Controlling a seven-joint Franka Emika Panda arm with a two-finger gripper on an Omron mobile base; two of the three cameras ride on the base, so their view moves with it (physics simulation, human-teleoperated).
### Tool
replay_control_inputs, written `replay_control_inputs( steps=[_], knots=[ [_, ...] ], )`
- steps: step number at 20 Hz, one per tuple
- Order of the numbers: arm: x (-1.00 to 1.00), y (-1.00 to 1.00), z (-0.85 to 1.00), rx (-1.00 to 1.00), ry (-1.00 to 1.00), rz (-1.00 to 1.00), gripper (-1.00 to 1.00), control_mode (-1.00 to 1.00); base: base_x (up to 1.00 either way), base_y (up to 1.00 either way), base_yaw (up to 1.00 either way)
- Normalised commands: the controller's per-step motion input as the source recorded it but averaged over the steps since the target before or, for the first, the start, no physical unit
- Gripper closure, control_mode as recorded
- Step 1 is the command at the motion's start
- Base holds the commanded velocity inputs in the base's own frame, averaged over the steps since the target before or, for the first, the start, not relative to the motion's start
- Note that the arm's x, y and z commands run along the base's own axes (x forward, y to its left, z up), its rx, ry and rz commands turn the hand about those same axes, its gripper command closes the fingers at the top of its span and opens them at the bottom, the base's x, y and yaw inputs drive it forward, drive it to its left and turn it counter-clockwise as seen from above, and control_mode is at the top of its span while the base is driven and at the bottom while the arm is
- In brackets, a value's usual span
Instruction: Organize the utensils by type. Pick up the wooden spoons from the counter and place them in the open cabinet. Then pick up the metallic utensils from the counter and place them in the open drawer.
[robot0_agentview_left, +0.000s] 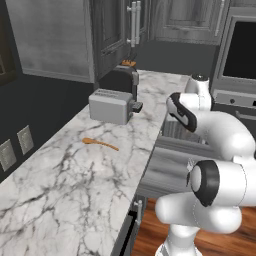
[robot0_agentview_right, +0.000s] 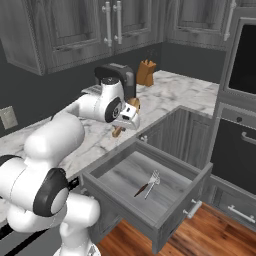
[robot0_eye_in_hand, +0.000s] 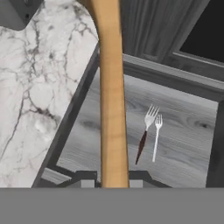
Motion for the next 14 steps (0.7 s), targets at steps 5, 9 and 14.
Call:
replay_control_inputs(
  steps=[5,9,14],
  knots=[
    [0.00,0.08,0.45,0.04,0.00,0.01,1.00,-1.00,0.00,0.00,0.00],
    [0.10,0.30,0.07,0.02,-0.05,0.01,1.00,-1.00,0.00,0.00,0.00],
    [-0.02,0.39,0.02,0.00,-0.12,0.00,1.00,-1.00,0.00,0.00,0.00]
  ],
)
